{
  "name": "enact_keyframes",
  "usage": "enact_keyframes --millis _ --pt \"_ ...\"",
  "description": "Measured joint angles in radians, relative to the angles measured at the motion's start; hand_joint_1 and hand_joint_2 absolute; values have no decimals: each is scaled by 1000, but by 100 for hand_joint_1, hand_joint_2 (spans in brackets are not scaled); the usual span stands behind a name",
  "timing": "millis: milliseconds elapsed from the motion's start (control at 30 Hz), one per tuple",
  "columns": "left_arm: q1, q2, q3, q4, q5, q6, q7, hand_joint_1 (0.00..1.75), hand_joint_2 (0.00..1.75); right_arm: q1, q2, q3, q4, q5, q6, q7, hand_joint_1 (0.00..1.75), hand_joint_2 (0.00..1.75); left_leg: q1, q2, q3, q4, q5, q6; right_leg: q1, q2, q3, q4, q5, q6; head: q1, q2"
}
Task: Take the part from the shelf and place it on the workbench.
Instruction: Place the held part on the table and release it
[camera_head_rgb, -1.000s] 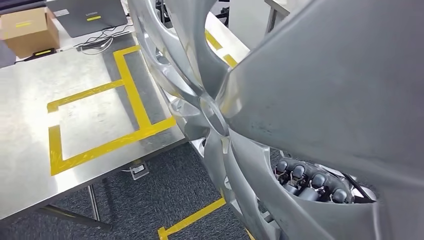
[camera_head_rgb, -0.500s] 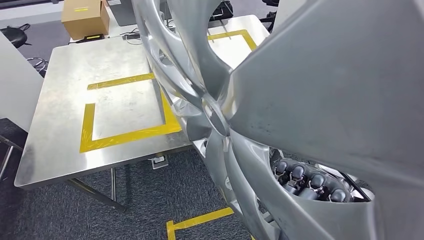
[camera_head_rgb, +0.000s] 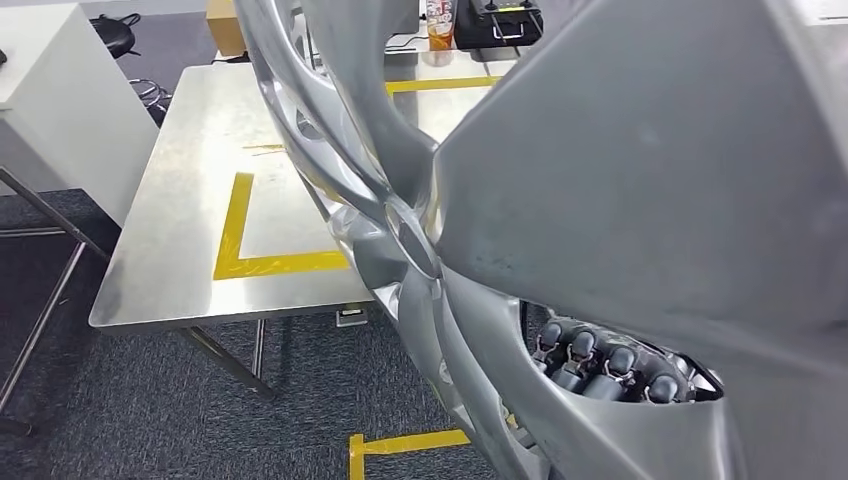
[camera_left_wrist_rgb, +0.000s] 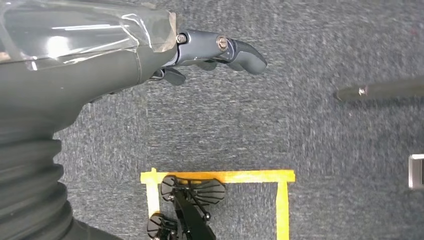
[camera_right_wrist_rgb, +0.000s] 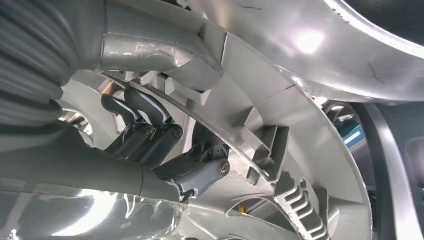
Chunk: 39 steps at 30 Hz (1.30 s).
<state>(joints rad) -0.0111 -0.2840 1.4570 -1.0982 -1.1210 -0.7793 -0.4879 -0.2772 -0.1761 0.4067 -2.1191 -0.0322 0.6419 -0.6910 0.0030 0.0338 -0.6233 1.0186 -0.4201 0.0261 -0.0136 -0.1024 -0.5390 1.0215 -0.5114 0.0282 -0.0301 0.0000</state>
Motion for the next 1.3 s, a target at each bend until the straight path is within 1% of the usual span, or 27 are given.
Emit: enact_keyframes --millis 33,100,167,200,233,267,300,333,367,467,533,567,633,667,700,733,800,833,867,900,967,1033,1067,1133,1200,1233,1300 --pt "-1 -1 1 -1 0 -3 1 0 175 -2 0 0 1 -5 2 0 171 175 3 -7 7 -7 3 5 -1 23 -11 25 -14 0 1 0" --pt "-7 -2 2 -1 0 -9 4 0 175 -3 -1 1 3 -11 6 0 171 175 5 -23 13 -12 5 11 -3 77 -71 143 -60 -7 6 0" --pt "-13 -2 2 0 0 -14 6 0 175 -3 -2 2 7 -11 6 0 171 175 4 -39 13 -12 3 13 -3 95 -143 264 -91 -8 8 0" --pt "-14 -2 2 1 0 -17 6 0 175 -3 -3 3 9 -11 6 0 171 175 3 -47 15 -11 1 13 -3 96 -158 275 -84 -3 8 0" --pt "-14 -3 2 2 0 -18 8 0 175 -3 -3 4 11 -10 6 0 171 175 3 -55 17 -10 0 12 -4 96 -151 242 -59 5 8 0" --pt "-14 -3 2 3 -1 -20 9 0 175 -3 -3 4 12 -10 6 0 171 175 4 -62 20 -9 -3 9 -4 97 -127 176 -24 13 8 0" --pt "-14 -3 3 4 -1 -21 9 0 175 -3 -3 4 12 -10 6 1 171 175 3 -69 22 -7 -6 5 -4 97 -98 103 11 17 8 0" --pt "-14 -3 3 5 -2 -22 10 0 175 -4 -3 4 12 -10 6 1 171 175 2 -74 23 -4 -10 0 -3 98 -73 44 36 15 8 0" --pt "-13 -3 3 6 -4 -23 9 0 175 -4 -3 5 13 -10 6 1 171 175 0 -77 23 -2 -13 -4 -2 98 -58 10 51 8 8 0" --pt "-8 -3 4 6 -8 -25 5 0 175 -5 -3 5 13 -11 6 2 171 175 1 -77 20 1 -18 -14 2 99 -51 -2 57 -16 8 0" --pt "-7 -3 4 6 -10 -26 0 0 175 -5 -2 5 14 -12 6 2 171 175 4 -64 8 30 -37 -24 -2 99 -45 -4 56 -27 5 0" --pt "-7 -3 4 6 -10 -26 -3 0 175 -5 -1 5 14 -12 6 2 171 175 5 -55 -13 75 -60 -30 -4 99 -42 -4 54 -31 4 0" --pt "-7 -4 4 7 -14 -26 -7 0 175 -4 0 5 14 -12 7 3 171 175 8 -43 -82 213 -118 -38 -2 98 -38 -4 50 -37 0 0" --pt "-6 -5 3 7 -16 -26 -8 0 175 -4 0 6 14 -12 7 3 171 175 8 -41 -115 272 -135 -39 -1 98 -37 -4 49 -39 1 0" --pt "-6 -6 3 8 -19 -25 -9 0 175 -4 0 6 14 -11 7 4 171 175 8 -40 -133 298 -134 -38 1 98 -35 -4 48 -41 0 0" --pt "-5 -6 3 8 -21 -25 -9 0 175 -4 0 6 14 -11 6 4 171 175 7 -39 -131 281 -112 -34 3 98 -33 -4 46 -42 0 0" --pt "-5 -5 2 8 -22 -25 -11 0 175 -4 0 6 14 -10 6 5 171 175 2 -38 -72 150 -40 -16 8 99 -24 -5 42 -44 1 0" --pt "-5 -4 1 7 -24 -25 -13 0 175 -4 0 5 13 -10 6 5 171 175 -2 -34 -39 83 -16 -4 12 99 -21 -5 39 -44 2 0" --pt "-5 -3 -1 6 -25 -24 -15 0 175 -3 0 5 13 -10 6 5 171 175 -8 -30 -16 36 -4 5 13 98 -20 -6 36 -41 2 0" --pt "-6 -2 -3 5 -26 -22 -17 0 175 -3 0 4 13 -10 6 5 171 175 -13 -27 -5 12 -4 13 13 98 -20 -7 34 -38 3 0" --pt "-5 0 -5 5 -28 -20 -20 0 175 -2 0 3 13 -9 6 4 171 175 -16 -26 3 1 -7 17 13 96 -18 -11 31 -30 3 0" --pt "-4 0 -6 5 -29 -18 -22 0 175 -2 -1 2 10 -9 6 4 171 175 -11 -29 23 -22 1 21 15 96 -23 5 21 -24 5 0" --pt "-5 0 -8 5 -30 -17 -23 0 175 -2 -1 1 9 -9 5 3 171 175 -7 -29 35 -34 5 22 15 98 -40 41 6 -23 6 0" --pt "-6 -2 -12 8 -33 -14 -25 0 175 -1 -3 0 8 -8 5 1 171 175 -5 -32 42 -40 5 26 9 100 -110 169 -42 -22 8 0" --pt "-6 -3 -15 11 -38 -12 -27 0 175 3 -4 -1 8 -6 5 0 171 175 -4 -36 44 -40 0 26 3 100 -177 274 -68 -13 8 0" --pt "-6 -3 -17 12 -40 -12 -27 0 175 5 -4 -2 8 -6 5 0 171 175 -3 -37 45 -40 -1 25 1 100 -192 294 -69 -7 8 0" --pt "-6 -3 -17 13 -41 -12 -27 0 175 6 -5 -2 8 -5 5 0 171 175 -2 -38 46 -40 -3 24 -1 100 -197 295 -64 -3 8 0"
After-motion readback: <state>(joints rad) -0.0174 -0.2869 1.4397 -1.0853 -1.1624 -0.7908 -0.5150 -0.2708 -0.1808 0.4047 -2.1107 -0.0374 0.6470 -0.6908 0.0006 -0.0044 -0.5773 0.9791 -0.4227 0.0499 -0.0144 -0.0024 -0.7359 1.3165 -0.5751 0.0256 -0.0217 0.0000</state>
